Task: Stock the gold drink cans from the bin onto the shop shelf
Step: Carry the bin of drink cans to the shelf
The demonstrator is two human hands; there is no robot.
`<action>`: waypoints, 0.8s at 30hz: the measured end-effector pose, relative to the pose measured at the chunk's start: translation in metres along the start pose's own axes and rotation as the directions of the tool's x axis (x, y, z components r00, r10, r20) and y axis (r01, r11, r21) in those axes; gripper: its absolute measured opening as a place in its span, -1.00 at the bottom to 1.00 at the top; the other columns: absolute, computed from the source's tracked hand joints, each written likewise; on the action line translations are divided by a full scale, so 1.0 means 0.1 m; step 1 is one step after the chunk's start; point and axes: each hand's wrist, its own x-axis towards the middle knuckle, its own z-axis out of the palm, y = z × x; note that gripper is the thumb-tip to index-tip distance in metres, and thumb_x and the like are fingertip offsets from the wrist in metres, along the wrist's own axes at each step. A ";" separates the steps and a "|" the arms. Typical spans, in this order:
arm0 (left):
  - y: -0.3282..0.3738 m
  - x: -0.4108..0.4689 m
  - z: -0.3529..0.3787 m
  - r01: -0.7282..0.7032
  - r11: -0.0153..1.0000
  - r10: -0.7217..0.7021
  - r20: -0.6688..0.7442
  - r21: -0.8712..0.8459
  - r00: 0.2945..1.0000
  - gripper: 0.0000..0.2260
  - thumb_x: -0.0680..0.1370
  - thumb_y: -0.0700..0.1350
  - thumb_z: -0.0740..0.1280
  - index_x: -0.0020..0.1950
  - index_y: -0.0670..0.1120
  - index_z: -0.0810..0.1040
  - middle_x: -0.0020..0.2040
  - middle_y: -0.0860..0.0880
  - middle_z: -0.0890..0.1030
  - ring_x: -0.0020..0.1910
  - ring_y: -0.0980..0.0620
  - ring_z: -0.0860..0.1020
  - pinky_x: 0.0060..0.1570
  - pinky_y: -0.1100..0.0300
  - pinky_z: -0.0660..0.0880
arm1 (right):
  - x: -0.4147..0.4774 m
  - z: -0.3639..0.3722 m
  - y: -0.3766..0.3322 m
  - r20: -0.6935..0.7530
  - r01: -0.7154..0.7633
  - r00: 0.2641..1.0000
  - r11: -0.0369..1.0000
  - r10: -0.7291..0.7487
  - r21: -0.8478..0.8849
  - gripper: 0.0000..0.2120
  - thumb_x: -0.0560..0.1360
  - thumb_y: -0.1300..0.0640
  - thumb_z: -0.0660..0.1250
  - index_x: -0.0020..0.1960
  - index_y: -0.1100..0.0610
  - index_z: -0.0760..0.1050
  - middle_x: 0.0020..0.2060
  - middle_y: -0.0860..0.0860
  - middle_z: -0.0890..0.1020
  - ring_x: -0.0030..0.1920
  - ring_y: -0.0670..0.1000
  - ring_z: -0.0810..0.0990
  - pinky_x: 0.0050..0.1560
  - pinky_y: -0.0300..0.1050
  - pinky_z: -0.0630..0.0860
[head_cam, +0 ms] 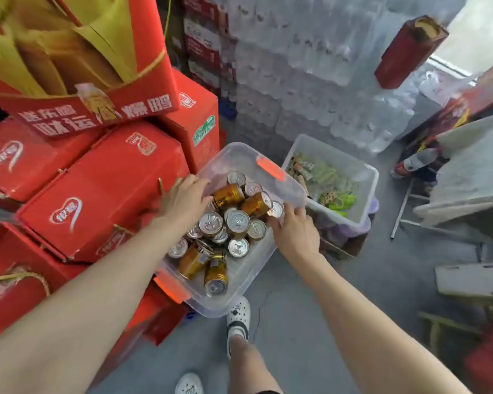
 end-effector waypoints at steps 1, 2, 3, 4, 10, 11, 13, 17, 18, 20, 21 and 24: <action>-0.02 0.05 0.05 0.024 1.000 -0.024 0.020 0.006 0.999 -0.57 0.56 0.03 0.29 0.42 0.02 0.36 0.32 -0.03 0.44 0.29 -0.10 0.38 0.18 0.00 0.41 | 0.00 0.05 0.00 0.010 -0.045 0.999 0.999 0.045 0.002 -0.60 0.58 -0.14 0.15 0.27 0.11 0.32 0.17 0.18 0.48 0.09 0.28 0.50 -0.18 0.03 0.39; -0.05 0.11 0.10 0.055 0.998 -0.055 0.019 0.008 0.998 -0.55 0.56 0.04 0.30 0.43 0.02 0.34 0.34 -0.03 0.42 0.30 -0.11 0.36 0.16 -0.02 0.43 | 0.02 0.13 0.02 0.004 -0.090 0.996 0.996 0.090 0.014 -0.57 0.57 -0.14 0.17 0.30 0.11 0.31 0.16 0.17 0.47 0.11 0.27 0.50 -0.16 0.03 0.41; -0.10 0.15 0.19 0.077 0.997 -0.077 0.025 0.025 0.997 -0.52 0.55 0.04 0.31 0.44 0.01 0.31 0.36 -0.04 0.39 0.30 -0.12 0.36 0.13 -0.05 0.45 | -0.01 0.20 0.04 0.021 -0.132 0.991 0.991 0.131 0.032 -0.54 0.56 -0.14 0.19 0.34 0.11 0.28 0.16 0.16 0.46 0.13 0.26 0.49 -0.13 0.03 0.43; -0.14 0.18 0.24 0.101 0.994 -0.103 0.052 0.044 0.993 -0.48 0.54 0.04 0.32 0.46 0.00 0.28 0.38 -0.05 0.36 0.30 -0.15 0.36 0.12 -0.07 0.46 | -0.05 0.27 0.07 0.043 -0.169 0.985 0.984 0.167 0.063 -0.49 0.55 -0.13 0.22 0.38 0.11 0.23 0.17 0.16 0.45 0.14 0.24 0.49 -0.11 0.03 0.43; -0.16 0.36 0.53 0.145 0.977 -0.157 0.064 0.159 0.986 -0.35 0.53 0.04 0.32 0.51 -0.08 0.09 0.41 -0.18 0.28 0.26 -0.23 0.32 0.17 -0.12 0.41 | -0.19 0.44 -0.08 0.235 -0.400 0.915 0.808 0.327 0.433 -0.21 0.55 0.00 0.26 0.55 -0.08 -0.21 0.37 0.12 0.41 0.21 0.26 0.51 0.04 0.06 0.43; -0.15 0.37 0.56 0.152 0.973 -0.165 0.066 0.174 0.984 -0.34 0.54 0.03 0.32 0.52 -0.08 0.07 0.41 -0.19 0.27 0.24 -0.24 0.31 0.15 -0.12 0.41 | -0.20 0.46 -0.11 0.266 -0.434 0.899 0.784 0.348 0.444 -0.19 0.56 0.04 0.25 0.55 -0.09 -0.27 0.35 0.14 0.42 0.21 0.25 0.51 0.07 0.05 0.42; -0.14 0.37 0.60 0.170 0.964 -0.185 0.061 0.203 0.981 -0.30 0.53 -0.04 0.34 0.54 -0.08 0.02 0.40 -0.20 0.28 0.22 -0.24 0.32 0.13 -0.12 0.42 | -0.16 0.48 -0.12 0.301 -0.478 0.877 0.756 0.375 0.447 -0.17 0.57 0.09 0.20 0.54 -0.09 -0.36 0.31 0.18 0.43 0.19 0.24 0.50 0.03 0.00 0.39; -0.14 0.34 0.64 0.177 0.961 -0.194 0.061 0.210 0.979 -0.25 0.50 -0.17 0.38 0.54 -0.16 -0.01 0.40 -0.23 0.28 0.21 -0.27 0.36 0.15 -0.12 0.39 | -0.03 0.40 0.00 0.298 -0.456 0.886 0.782 0.355 0.425 -0.14 0.54 0.07 0.22 0.55 -0.04 -0.37 0.30 0.18 0.45 0.21 0.26 0.49 0.00 -0.03 0.33; -0.15 0.32 0.65 0.195 0.962 -0.211 0.066 0.190 0.975 -0.26 0.50 -0.17 0.38 0.54 -0.16 0.00 0.39 -0.23 0.28 0.19 -0.29 0.39 0.15 -0.12 0.38 | 0.01 0.37 0.05 0.292 -0.466 0.882 0.774 0.370 0.429 -0.14 0.53 0.08 0.24 0.56 0.00 -0.33 0.29 0.17 0.46 0.22 0.26 0.48 -0.01 -0.03 0.32; -0.17 0.28 0.67 0.235 0.957 -0.248 0.060 0.170 0.967 -0.30 0.51 -0.18 0.35 0.54 -0.14 0.03 0.34 -0.23 0.31 0.13 -0.30 0.45 0.11 -0.15 0.41 | 0.08 0.34 0.15 0.305 -0.521 0.852 0.744 0.426 0.418 -0.23 0.52 0.13 0.27 0.57 0.11 -0.11 0.26 0.15 0.51 0.24 0.25 0.49 0.01 -0.04 0.37; -0.19 0.26 0.68 0.253 0.955 -0.265 0.062 0.152 0.962 -0.34 0.53 -0.16 0.33 0.53 -0.13 0.06 0.30 -0.24 0.33 0.11 -0.31 0.47 0.09 -0.16 0.41 | 0.11 0.35 0.19 0.321 -0.548 0.835 0.724 0.446 0.418 -0.35 0.51 0.15 0.30 0.51 0.16 0.08 0.24 0.15 0.53 0.22 0.24 0.50 0.04 -0.03 0.44; -0.31 0.31 0.67 0.329 0.944 -0.324 0.092 -0.038 0.941 -0.56 0.56 -0.09 0.29 0.41 -0.11 0.29 0.21 -0.27 0.42 0.14 -0.34 0.46 0.13 -0.14 0.41 | 0.16 0.41 0.26 0.380 -0.596 0.803 0.638 0.459 0.488 -0.63 0.44 0.12 0.38 0.17 0.13 0.34 0.10 0.13 0.57 0.07 0.23 0.59 0.06 0.14 0.57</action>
